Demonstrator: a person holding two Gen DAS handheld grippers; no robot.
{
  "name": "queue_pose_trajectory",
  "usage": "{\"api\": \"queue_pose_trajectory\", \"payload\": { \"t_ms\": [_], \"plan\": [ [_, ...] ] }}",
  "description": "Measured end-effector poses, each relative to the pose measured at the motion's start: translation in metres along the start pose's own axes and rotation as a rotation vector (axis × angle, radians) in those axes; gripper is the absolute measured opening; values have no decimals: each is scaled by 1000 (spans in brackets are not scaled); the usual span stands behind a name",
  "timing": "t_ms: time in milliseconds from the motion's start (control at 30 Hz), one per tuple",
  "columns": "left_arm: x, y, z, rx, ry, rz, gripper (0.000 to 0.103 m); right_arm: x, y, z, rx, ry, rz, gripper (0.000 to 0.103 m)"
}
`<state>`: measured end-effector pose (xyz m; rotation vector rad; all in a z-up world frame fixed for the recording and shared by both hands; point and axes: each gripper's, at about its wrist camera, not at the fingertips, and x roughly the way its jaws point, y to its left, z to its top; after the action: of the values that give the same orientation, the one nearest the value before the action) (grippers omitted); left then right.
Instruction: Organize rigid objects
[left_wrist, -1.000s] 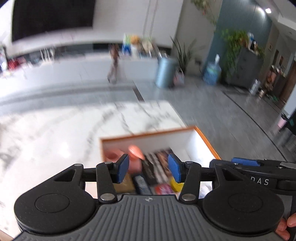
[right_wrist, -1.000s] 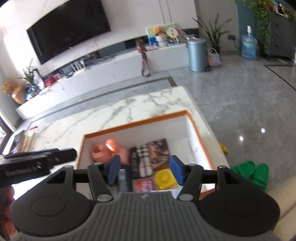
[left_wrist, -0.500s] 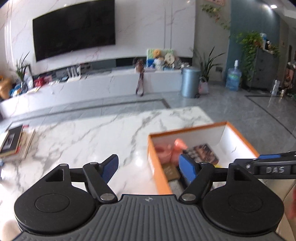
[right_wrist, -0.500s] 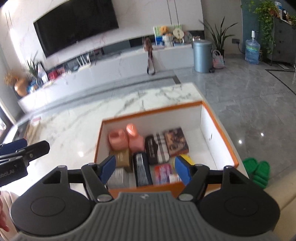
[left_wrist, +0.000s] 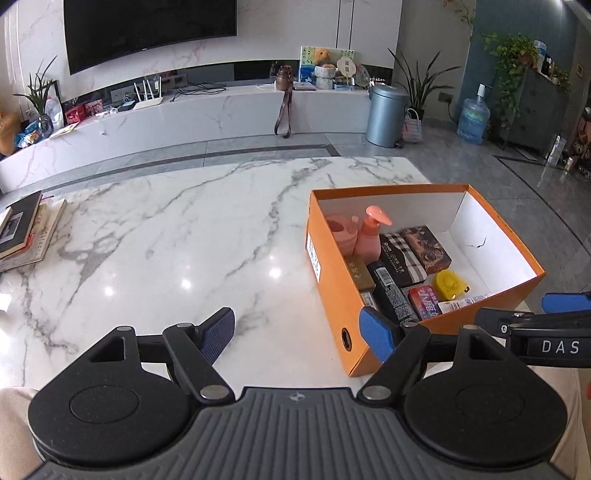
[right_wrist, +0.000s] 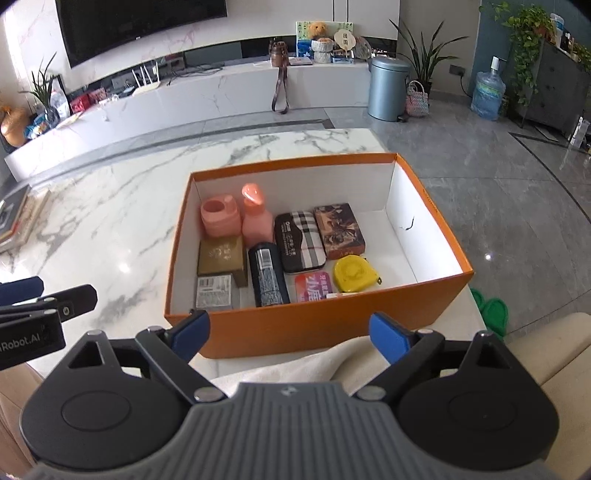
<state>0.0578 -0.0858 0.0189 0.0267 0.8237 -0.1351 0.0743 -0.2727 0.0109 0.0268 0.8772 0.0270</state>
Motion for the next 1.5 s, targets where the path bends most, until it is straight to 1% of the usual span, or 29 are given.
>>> {"api": "queue_pose_trajectory", "payload": {
  "t_ms": [133,267,933,1500],
  "plan": [
    [3,3,0,-6,10,-4,90,3,3,2,-12,-8,-25,94],
    [3,6,1,-10,9,-10,90,8,4,3,-11,8,-30,94],
    [2,6,-1,-5,14,5,90,14,5,-1,-3,40,-20,94],
    [-2,7,-2,-4,6,7,90,14,6,-2,-4,42,-20,94]
  ]
}}
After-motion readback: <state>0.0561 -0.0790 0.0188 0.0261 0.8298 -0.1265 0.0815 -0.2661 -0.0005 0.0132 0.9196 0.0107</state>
